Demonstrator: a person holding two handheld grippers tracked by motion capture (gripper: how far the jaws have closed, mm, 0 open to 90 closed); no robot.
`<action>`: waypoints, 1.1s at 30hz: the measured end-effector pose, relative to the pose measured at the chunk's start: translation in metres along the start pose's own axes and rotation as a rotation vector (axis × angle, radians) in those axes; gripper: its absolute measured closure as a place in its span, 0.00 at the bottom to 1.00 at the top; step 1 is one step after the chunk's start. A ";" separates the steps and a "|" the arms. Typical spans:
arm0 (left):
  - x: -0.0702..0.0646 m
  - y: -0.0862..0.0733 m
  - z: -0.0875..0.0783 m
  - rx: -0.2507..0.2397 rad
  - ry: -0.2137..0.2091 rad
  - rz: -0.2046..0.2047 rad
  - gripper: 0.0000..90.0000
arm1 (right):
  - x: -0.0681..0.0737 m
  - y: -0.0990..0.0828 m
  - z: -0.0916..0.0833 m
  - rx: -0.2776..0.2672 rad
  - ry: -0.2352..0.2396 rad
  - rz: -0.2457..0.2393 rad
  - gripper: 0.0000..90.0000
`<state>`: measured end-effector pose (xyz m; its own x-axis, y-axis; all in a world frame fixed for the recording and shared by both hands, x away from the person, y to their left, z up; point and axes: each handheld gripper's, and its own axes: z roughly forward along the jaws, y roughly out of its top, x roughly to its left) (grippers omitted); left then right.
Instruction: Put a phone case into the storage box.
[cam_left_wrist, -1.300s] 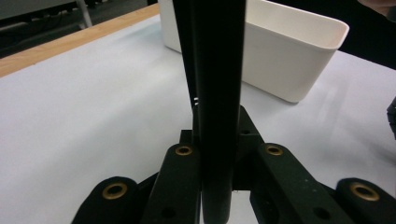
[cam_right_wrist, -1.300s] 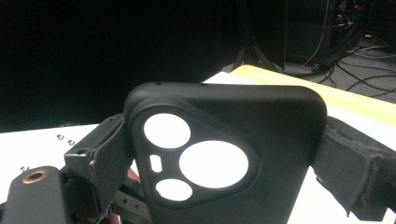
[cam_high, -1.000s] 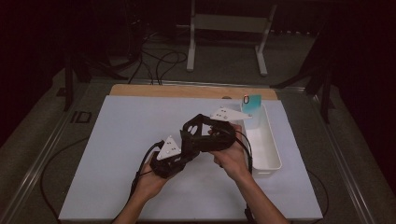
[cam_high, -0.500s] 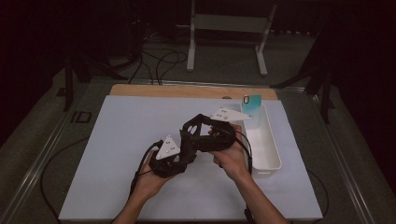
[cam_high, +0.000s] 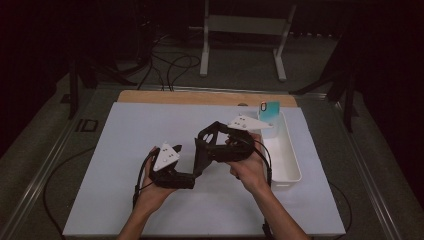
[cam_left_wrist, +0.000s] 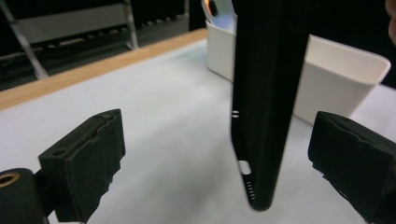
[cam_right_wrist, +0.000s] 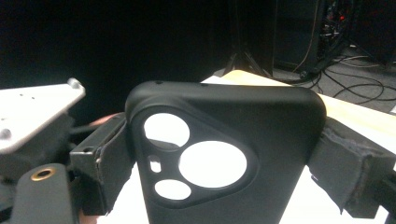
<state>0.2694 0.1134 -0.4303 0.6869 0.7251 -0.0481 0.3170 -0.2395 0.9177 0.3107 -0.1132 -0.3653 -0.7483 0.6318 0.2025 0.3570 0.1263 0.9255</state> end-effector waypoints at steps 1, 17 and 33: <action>0.003 0.000 -0.003 -0.003 0.013 -0.003 0.03 | -0.001 0.000 0.000 0.004 0.000 -0.002 0.15; 0.038 -0.040 -0.048 -0.064 0.218 -0.021 0.01 | -0.005 -0.001 -0.001 0.006 -0.019 0.000 0.15; 0.052 -0.091 -0.060 -0.053 0.332 -0.058 0.01 | -0.008 0.003 0.002 0.003 -0.040 -0.009 0.15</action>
<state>0.2373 0.2120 -0.4925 0.4158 0.9092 0.0217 0.3091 -0.1637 0.9368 0.3190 -0.1157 -0.3646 -0.7282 0.6610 0.1813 0.3526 0.1343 0.9261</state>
